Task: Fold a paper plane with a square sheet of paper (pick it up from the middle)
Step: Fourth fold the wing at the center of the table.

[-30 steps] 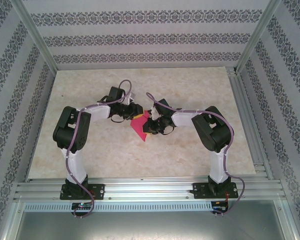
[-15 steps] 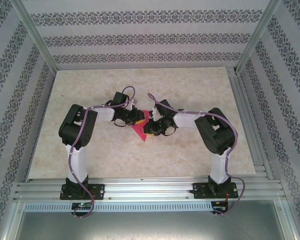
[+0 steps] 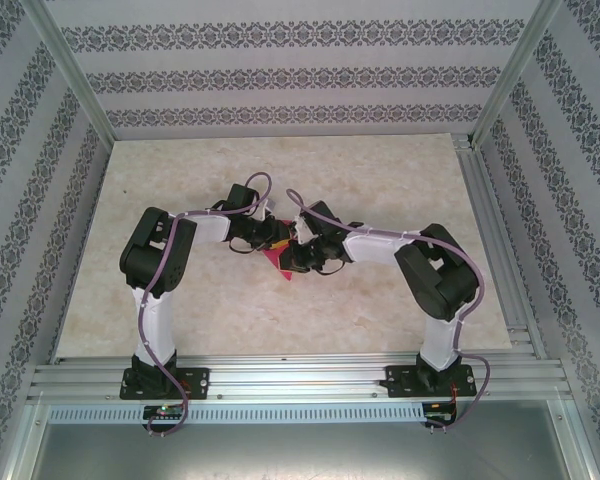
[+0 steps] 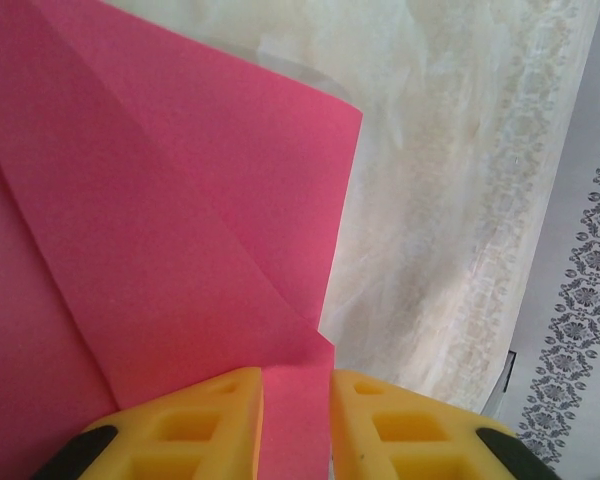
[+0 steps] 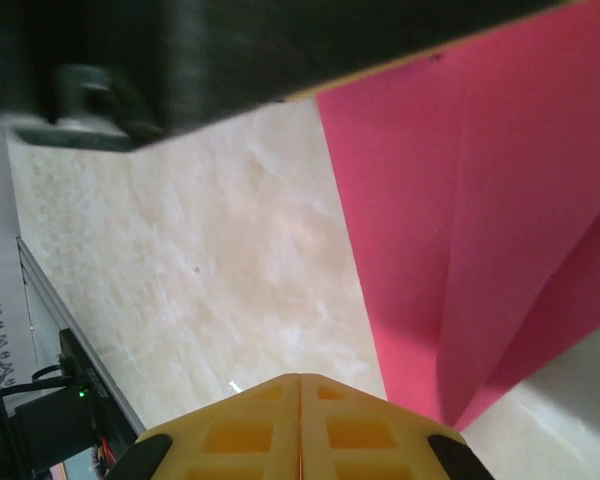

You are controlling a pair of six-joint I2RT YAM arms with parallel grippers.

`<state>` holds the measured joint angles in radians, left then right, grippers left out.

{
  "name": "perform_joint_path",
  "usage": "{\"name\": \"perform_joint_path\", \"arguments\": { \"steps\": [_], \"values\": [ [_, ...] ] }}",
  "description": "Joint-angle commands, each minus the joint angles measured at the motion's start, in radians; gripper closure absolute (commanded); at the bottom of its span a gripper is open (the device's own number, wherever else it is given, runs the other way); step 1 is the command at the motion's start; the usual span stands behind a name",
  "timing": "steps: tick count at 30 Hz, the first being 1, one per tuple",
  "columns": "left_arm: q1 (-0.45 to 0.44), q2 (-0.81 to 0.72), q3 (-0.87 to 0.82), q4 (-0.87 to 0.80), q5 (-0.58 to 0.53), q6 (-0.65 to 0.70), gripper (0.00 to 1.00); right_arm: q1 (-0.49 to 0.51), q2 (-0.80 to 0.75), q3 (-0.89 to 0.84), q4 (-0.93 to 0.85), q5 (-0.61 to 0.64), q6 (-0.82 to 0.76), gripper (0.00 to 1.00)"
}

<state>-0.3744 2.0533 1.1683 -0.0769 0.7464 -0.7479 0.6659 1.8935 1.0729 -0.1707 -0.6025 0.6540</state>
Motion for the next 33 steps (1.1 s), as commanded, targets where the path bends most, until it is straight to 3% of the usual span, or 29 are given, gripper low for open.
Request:
{"name": "perform_joint_path", "arguments": {
  "steps": [1, 9, 18, 27, 33],
  "values": [
    [-0.001, 0.016, 0.03, -0.019, -0.007, 0.033, 0.74, -0.006, 0.047, -0.021, 0.063, 0.016, 0.033, 0.93],
    [0.0, 0.017, 0.031, -0.029, -0.005, 0.04, 0.74, -0.027, 0.099, -0.071, 0.12, -0.018, 0.056, 0.92],
    [0.0, 0.019, 0.033, -0.039, -0.005, 0.048, 0.74, -0.04, 0.004, -0.117, 0.207, -0.069, 0.105, 0.91],
    [-0.001, 0.016, 0.03, -0.042, -0.005, 0.048, 0.74, -0.015, 0.096, -0.122, 0.136, -0.045, 0.068, 0.91],
    [0.0, 0.01, 0.03, -0.037, -0.002, 0.042, 0.74, -0.008, 0.04, -0.119, 0.091, -0.028, 0.042, 0.9]
  ]
}}
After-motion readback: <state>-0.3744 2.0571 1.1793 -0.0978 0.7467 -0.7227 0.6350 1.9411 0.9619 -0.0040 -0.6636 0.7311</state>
